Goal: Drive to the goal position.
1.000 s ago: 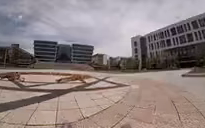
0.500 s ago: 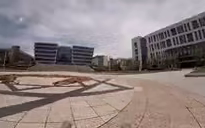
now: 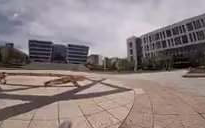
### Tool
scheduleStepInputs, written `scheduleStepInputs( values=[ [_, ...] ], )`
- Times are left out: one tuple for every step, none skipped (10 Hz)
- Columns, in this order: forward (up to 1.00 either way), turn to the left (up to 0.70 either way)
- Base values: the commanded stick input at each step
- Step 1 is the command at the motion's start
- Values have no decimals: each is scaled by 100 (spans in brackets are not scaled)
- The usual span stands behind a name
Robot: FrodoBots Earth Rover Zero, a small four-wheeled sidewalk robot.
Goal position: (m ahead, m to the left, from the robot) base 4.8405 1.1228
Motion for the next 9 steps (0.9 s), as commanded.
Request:
scheduleStepInputs(
  values=[
    [70,0],
    [70,0],
    [70,0],
    [70,0],
    [70,0],
    [70,0],
    [70,0],
    [70,0],
    [70,0]
  ],
)
